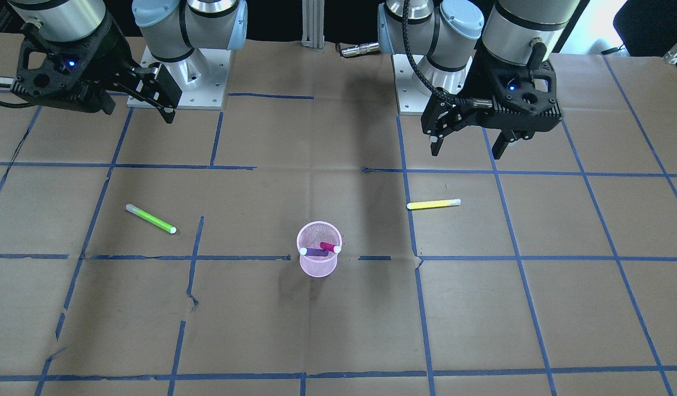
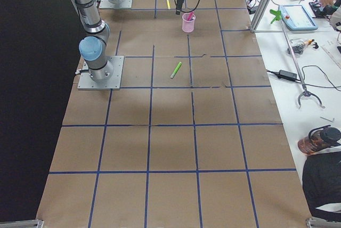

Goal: Insert purple and pink pens into pink cup

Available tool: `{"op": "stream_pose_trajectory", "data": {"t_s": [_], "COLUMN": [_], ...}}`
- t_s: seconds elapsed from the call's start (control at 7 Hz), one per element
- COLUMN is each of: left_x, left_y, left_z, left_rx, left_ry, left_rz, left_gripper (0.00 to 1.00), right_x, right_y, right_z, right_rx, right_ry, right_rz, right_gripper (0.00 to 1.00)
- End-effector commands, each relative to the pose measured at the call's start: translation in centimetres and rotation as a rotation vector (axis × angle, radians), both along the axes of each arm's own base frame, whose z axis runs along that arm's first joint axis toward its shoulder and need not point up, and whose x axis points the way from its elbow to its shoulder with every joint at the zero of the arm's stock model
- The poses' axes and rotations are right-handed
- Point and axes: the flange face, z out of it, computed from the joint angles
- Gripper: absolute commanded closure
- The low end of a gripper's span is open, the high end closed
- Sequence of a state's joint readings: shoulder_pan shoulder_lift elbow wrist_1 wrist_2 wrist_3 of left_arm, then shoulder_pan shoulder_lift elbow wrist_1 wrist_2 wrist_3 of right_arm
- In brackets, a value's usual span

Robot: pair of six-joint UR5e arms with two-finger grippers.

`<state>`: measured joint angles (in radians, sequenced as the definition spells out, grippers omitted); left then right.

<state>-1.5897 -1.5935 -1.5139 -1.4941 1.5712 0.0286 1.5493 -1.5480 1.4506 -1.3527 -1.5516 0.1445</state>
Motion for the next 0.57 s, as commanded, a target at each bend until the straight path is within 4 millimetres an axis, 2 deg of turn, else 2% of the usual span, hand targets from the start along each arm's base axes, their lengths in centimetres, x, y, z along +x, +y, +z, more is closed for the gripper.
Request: {"op": "stream_pose_trajectory", "data": {"t_s": [0.0, 0.43], "left_x": [-0.12, -0.04], "left_y": [0.08, 0.00], "left_z": [0.06, -0.02], "left_rx": [-0.001, 0.000], "left_ry": [-0.002, -0.002], "left_rz": [-0.007, -0.009], "left_gripper": [0.02, 0.02], "right_x": [-0.01, -0.01], "right_y": [-0.17, -0.31], "right_z": [-0.51, -0.52], "right_rx": [0.007, 0.001], "right_ry": [0.001, 0.001], "right_rz": [-0.001, -0.001], "right_gripper": [0.00, 0.00]}}
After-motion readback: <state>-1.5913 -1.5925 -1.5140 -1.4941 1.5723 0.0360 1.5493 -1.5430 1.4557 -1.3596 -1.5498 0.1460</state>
